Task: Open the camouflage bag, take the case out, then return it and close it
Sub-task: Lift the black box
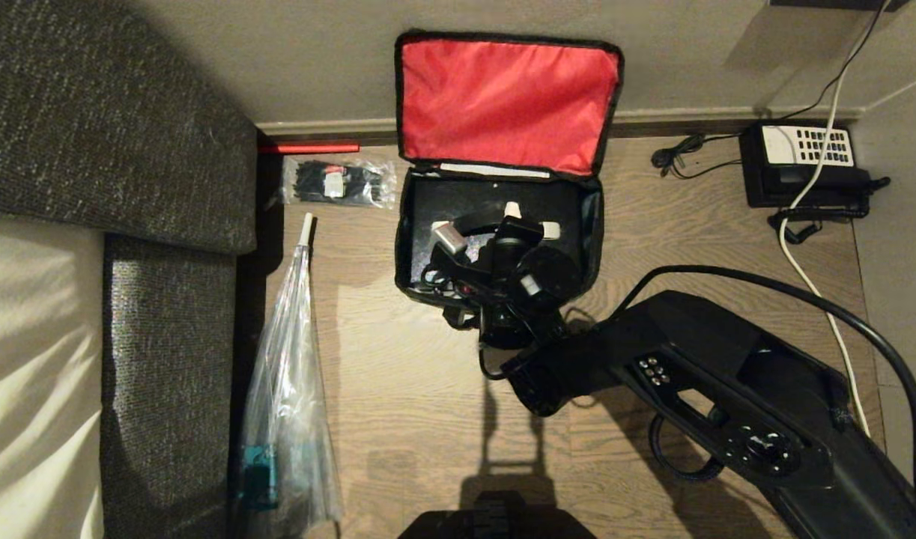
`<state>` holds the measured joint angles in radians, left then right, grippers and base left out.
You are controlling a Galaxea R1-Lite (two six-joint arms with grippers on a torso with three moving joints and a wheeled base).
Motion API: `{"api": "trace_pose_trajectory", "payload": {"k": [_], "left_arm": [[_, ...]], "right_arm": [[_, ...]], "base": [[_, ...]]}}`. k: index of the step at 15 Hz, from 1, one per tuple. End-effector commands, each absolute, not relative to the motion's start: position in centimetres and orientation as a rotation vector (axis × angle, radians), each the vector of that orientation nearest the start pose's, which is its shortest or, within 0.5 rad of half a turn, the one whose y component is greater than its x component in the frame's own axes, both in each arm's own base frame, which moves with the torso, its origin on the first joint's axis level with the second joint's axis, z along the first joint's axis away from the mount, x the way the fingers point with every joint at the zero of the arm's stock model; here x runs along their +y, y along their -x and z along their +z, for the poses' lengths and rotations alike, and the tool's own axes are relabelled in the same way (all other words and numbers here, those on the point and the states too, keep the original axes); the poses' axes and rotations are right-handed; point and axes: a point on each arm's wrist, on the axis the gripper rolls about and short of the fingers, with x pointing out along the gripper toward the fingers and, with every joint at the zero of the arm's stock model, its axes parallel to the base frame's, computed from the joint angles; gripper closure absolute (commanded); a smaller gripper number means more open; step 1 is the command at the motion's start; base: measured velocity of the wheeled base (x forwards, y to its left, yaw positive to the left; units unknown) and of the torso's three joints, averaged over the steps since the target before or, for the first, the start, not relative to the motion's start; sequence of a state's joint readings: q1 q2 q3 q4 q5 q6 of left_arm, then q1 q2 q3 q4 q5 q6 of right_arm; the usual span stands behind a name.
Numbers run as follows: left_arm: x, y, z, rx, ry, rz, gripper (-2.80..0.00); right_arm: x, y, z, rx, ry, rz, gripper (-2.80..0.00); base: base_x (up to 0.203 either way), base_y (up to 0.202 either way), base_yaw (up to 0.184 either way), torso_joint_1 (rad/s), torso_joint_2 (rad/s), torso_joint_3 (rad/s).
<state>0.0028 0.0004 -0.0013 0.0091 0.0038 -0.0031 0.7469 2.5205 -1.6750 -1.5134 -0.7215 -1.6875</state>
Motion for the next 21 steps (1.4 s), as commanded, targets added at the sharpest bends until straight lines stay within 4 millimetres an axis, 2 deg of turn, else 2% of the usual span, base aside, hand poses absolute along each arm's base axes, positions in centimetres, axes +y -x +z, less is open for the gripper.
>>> {"api": "trace_pose_trajectory", "payload": {"k": [1, 4, 8, 11, 15, 16, 17, 21], "left_arm": [[0.0, 2.3, 7.5, 0.008, 0.004, 0.008, 0.0], [0.0, 2.3, 7.5, 0.009, 0.003, 0.008, 0.0], [0.0, 2.3, 7.5, 0.008, 0.003, 0.008, 0.0], [0.0, 2.3, 7.5, 0.008, 0.003, 0.008, 0.0], [0.0, 2.3, 7.5, 0.008, 0.003, 0.008, 0.0], [0.0, 2.3, 7.5, 0.008, 0.003, 0.008, 0.0], [0.0, 2.3, 7.5, 0.008, 0.003, 0.008, 0.0], [0.0, 2.3, 7.5, 0.008, 0.005, 0.008, 0.0]], "right_arm": [[32.1, -35.7, 17.0, -0.377, 1.192, -0.373, 0.0], [32.2, -35.8, 16.6, -0.37, 1.202, -0.371, 0.0], [32.2, -36.8, 14.0, -0.336, 1.24, -0.35, 0.0], [32.4, -37.2, 12.8, -0.329, 1.224, -0.335, 0.0], [32.4, -37.2, 12.3, -0.32, 1.234, -0.324, 0.0], [32.3, -37.2, 12.1, -0.316, 1.239, -0.323, -2.65], [32.3, -37.2, 11.9, -0.313, 1.243, -0.318, -2.8], [32.5, -37.5, 11.1, -0.308, 1.252, -0.316, -2.8]], "base": [[0.0, 0.0, 0.0, 0.0, 0.0, 0.0], [0.0, 0.0, 0.0, 0.0, 0.0, 0.0], [0.0, 0.0, 0.0, 0.0, 0.0, 0.0], [0.0, 0.0, 0.0, 0.0, 0.0, 0.0], [0.0, 0.0, 0.0, 0.0, 0.0, 0.0], [0.0, 0.0, 0.0, 0.0, 0.0, 0.0], [0.0, 0.0, 0.0, 0.0, 0.0, 0.0], [0.0, 0.0, 0.0, 0.0, 0.0, 0.0]]}}
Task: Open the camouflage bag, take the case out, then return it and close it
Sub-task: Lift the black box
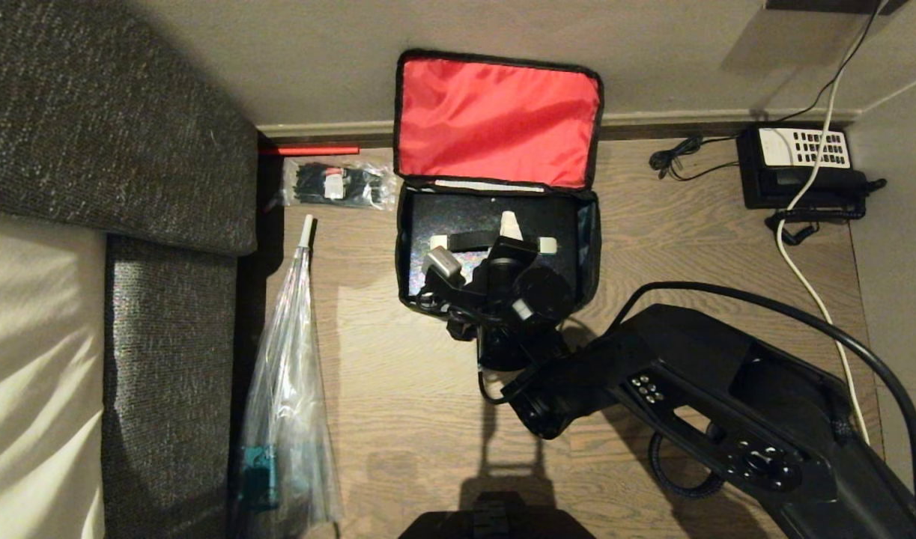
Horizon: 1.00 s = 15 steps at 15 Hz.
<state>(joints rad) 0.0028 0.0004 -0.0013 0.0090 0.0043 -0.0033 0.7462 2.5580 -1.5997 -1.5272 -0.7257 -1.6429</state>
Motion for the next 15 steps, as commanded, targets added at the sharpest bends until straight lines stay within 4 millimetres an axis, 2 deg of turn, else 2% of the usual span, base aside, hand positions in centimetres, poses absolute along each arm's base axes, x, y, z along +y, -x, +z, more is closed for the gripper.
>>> {"api": "trace_pose_trajectory", "payload": {"k": [1, 6, 11, 15], "left_arm": [[0.0, 2.3, 7.5, 0.008, 0.003, 0.008, 0.0], [0.0, 2.3, 7.5, 0.008, 0.003, 0.008, 0.0], [0.0, 2.3, 7.5, 0.008, 0.003, 0.008, 0.0], [0.0, 2.3, 7.5, 0.008, 0.004, 0.008, 0.0]], "right_arm": [[32.5, -37.6, 10.9, -0.305, 1.256, -0.316, -2.8], [32.0, -38.7, 10.5, -0.301, 1.253, -0.34, -2.8], [30.7, -41.0, 12.3, -0.314, 1.228, -0.441, -2.8], [30.4, -41.5, 11.8, -0.302, 1.244, -0.443, -2.8]], "base": [[0.0, 0.0, 0.0, 0.0, 0.0, 0.0], [0.0, 0.0, 0.0, 0.0, 0.0, 0.0], [0.0, 0.0, 0.0, 0.0, 0.0, 0.0], [0.0, 0.0, 0.0, 0.0, 0.0, 0.0]]}}
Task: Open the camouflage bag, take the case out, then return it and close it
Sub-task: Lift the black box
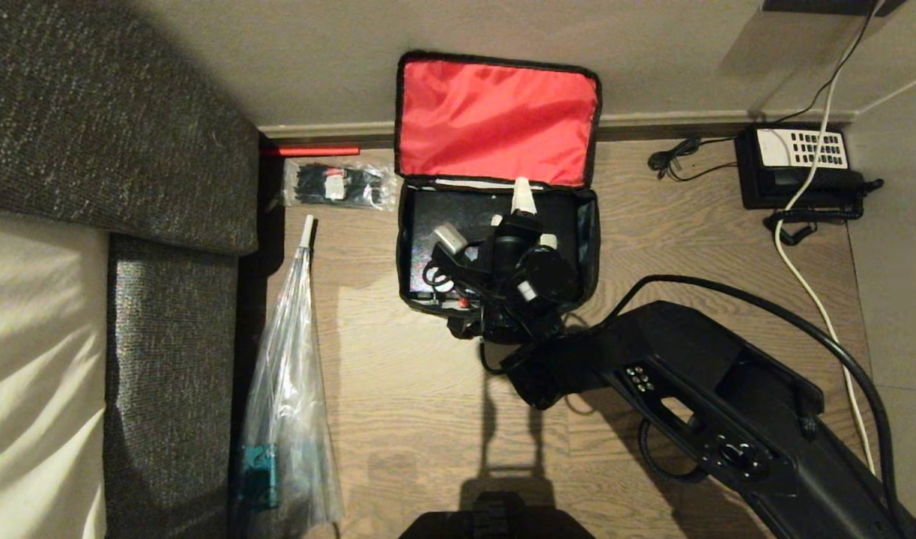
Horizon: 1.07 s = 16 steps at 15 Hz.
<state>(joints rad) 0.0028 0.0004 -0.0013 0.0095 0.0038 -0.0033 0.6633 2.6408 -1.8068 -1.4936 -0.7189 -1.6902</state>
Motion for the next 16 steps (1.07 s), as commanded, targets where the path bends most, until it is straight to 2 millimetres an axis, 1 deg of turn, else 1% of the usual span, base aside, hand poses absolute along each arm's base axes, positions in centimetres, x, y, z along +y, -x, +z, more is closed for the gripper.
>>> {"api": "trace_pose_trajectory", "payload": {"k": [1, 2, 3, 6, 8, 10, 11, 12, 14, 16], "left_arm": [[0.0, 2.3, 7.5, 0.008, 0.003, 0.008, 0.0], [0.0, 2.3, 7.5, 0.008, 0.003, 0.008, 0.0], [0.0, 2.3, 7.5, 0.008, 0.003, 0.008, 0.0], [0.0, 2.3, 7.5, 0.008, 0.004, 0.008, 0.0], [0.0, 2.3, 7.5, 0.008, 0.003, 0.008, 0.0], [0.0, 2.3, 7.5, 0.008, 0.003, 0.008, 0.0], [0.0, 2.3, 7.5, 0.008, 0.004, 0.008, 0.0], [0.0, 2.3, 7.5, 0.008, 0.003, 0.008, 0.0], [0.0, 2.3, 7.5, 0.008, 0.003, 0.008, 0.0], [0.0, 2.3, 7.5, 0.008, 0.003, 0.008, 0.0]], "right_arm": [[30.4, -41.5, 11.8, -0.303, 1.241, -0.443, -2.8], [30.4, -41.5, 11.6, -0.303, 1.241, -0.443, -2.8], [30.4, -41.5, 11.5, -0.301, 1.246, -0.439, 0.0], [30.5, -41.5, 11.3, -0.3, 1.241, -0.439, 0.0], [30.5, -41.5, 11.6, -0.3, 1.24, -0.439, 0.0], [30.3, -41.4, 11.1, -0.303, 1.237, -0.445, 0.0], [30.3, -41.4, 10.6, -0.296, 1.248, -0.435, 0.0], [30.3, -41.4, 9.7, -0.284, 1.266, -0.416, 0.0], [30.5, -41.6, 9.4, -0.285, 1.249, -0.418, 0.0], [30.4, -41.3, 8.1, -0.257, 1.273, -0.386, 0.0]], "base": [[0.0, 0.0, 0.0, 0.0, 0.0, 0.0], [0.0, 0.0, 0.0, 0.0, 0.0, 0.0], [0.0, 0.0, 0.0, 0.0, 0.0, 0.0], [0.0, 0.0, 0.0, 0.0, 0.0, 0.0], [0.0, 0.0, 0.0, 0.0, 0.0, 0.0], [0.0, 0.0, 0.0, 0.0, 0.0, 0.0], [0.0, 0.0, 0.0, 0.0, 0.0, 0.0], [0.0, 0.0, 0.0, 0.0, 0.0, 0.0], [0.0, 0.0, 0.0, 0.0, 0.0, 0.0], [0.0, 0.0, 0.0, 0.0, 0.0, 0.0]]}}
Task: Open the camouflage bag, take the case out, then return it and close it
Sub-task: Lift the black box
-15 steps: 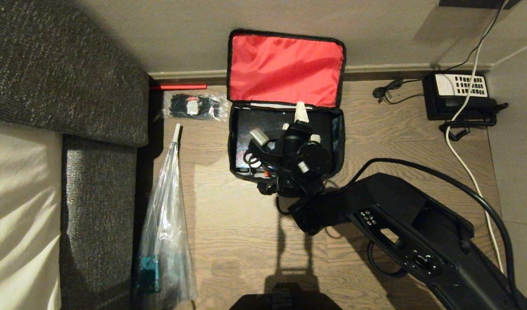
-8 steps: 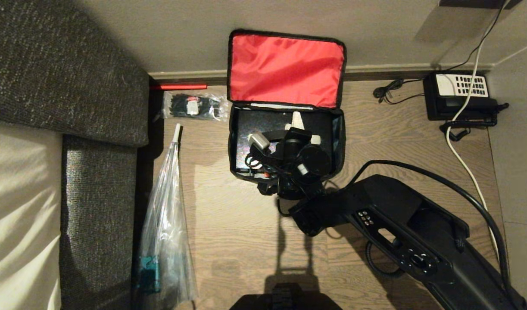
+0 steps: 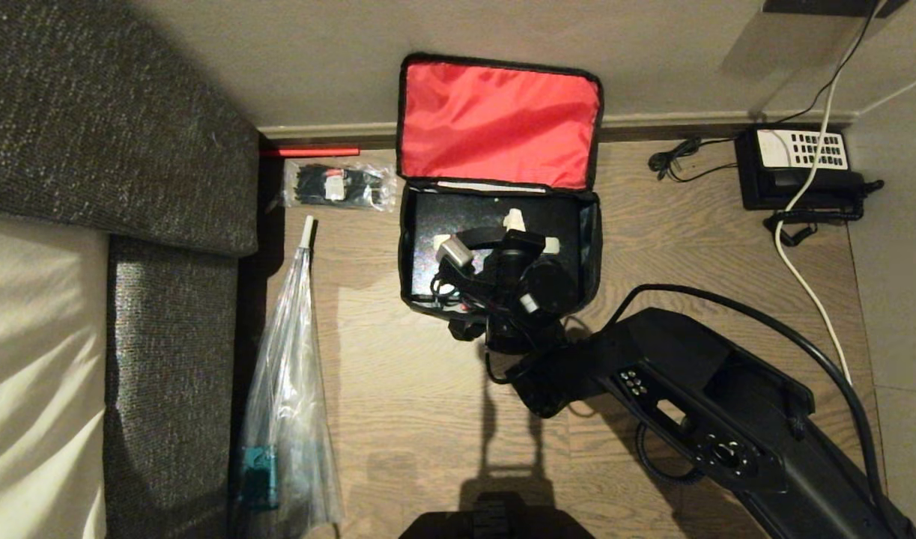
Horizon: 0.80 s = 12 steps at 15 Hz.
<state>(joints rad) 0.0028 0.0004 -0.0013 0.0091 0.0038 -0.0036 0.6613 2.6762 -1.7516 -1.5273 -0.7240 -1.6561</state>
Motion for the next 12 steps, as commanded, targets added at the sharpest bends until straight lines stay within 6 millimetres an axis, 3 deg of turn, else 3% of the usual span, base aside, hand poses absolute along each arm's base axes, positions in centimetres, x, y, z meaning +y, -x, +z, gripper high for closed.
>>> {"api": "trace_pose_trajectory", "payload": {"k": [1, 2, 5, 8, 12], "left_arm": [[0.0, 2.3, 7.5, 0.008, 0.003, 0.008, 0.0], [0.0, 2.3, 7.5, 0.008, 0.004, 0.008, 0.0], [0.0, 2.3, 7.5, 0.008, 0.003, 0.008, 0.0], [0.0, 2.3, 7.5, 0.008, 0.003, 0.008, 0.0], [0.0, 2.3, 7.5, 0.008, 0.003, 0.008, 0.0]], "right_arm": [[30.3, -41.1, 8.1, -0.251, 1.272, -0.376, 0.0], [30.3, -40.9, 9.0, -0.259, 1.262, -0.387, 0.0], [30.1, -39.3, 15.0, -0.302, 1.181, -0.453, 0.0], [29.4, -37.5, 19.6, -0.339, 1.154, -0.503, 0.0], [28.7, -35.5, 23.1, -0.37, 1.136, -0.525, 0.0]], "base": [[0.0, 0.0, 0.0, 0.0, 0.0, 0.0], [0.0, 0.0, 0.0, 0.0, 0.0, 0.0], [0.0, 0.0, 0.0, 0.0, 0.0, 0.0], [0.0, 0.0, 0.0, 0.0, 0.0, 0.0], [0.0, 0.0, 0.0, 0.0, 0.0, 0.0]]}}
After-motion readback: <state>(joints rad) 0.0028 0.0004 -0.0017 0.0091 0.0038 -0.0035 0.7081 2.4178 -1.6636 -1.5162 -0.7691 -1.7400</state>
